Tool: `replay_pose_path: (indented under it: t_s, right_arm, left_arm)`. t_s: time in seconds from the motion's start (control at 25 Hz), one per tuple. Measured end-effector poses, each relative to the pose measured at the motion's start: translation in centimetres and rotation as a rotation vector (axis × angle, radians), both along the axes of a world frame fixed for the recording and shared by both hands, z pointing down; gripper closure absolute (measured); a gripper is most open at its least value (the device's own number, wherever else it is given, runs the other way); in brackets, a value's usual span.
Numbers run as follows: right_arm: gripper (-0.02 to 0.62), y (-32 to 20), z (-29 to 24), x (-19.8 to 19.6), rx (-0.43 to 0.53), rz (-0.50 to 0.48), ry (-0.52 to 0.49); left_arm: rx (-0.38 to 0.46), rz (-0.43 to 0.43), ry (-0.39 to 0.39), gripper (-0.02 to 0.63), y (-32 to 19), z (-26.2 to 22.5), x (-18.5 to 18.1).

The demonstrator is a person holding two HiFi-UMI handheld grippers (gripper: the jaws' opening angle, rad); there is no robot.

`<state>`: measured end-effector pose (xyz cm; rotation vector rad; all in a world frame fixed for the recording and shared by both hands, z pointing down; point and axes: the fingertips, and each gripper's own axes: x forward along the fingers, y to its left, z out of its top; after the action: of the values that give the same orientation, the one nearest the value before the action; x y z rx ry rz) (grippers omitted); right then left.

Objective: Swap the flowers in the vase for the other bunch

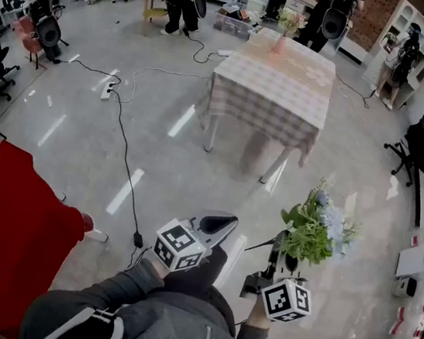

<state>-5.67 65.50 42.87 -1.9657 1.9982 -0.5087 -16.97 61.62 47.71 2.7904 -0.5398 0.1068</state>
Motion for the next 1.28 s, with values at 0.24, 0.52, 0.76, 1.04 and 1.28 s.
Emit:
replay_pose_path:
  t_s: [0.24,0.52,0.76,1.04,1.28]
  right_arm:
    - [0.565,-0.9,0.4,0.6,0.016,0.003,-0.003]
    - [0.565,-4.0,0.7,4.0,-0.001,0.000,0.012]
    - [0.565,-8.7,0.0,8.1,-0.001,-0.007,0.009]
    - [0.565,-15.8,-1.6,13.6,0.006,-0.028,0.007]
    - [0.565,-22.1,-2.0,16.2,-0.006,-0.084,-0.005]
  left_arm:
    - [-0.002,-0.007,0.007,0.597,-1.5,0.5,0.3]
    - [-0.007,0.023,0.013,0.597,-4.4,0.3,4.8]
    - [-0.018,0.030,0.018,0.597,-8.8,0.0,9.4]
    - [-0.023,0.025,0.019,0.597,-15.3,-1.2,15.0]
    - [-0.045,-0.012,0.014,0.597,-21.2,-1.5,17.3]
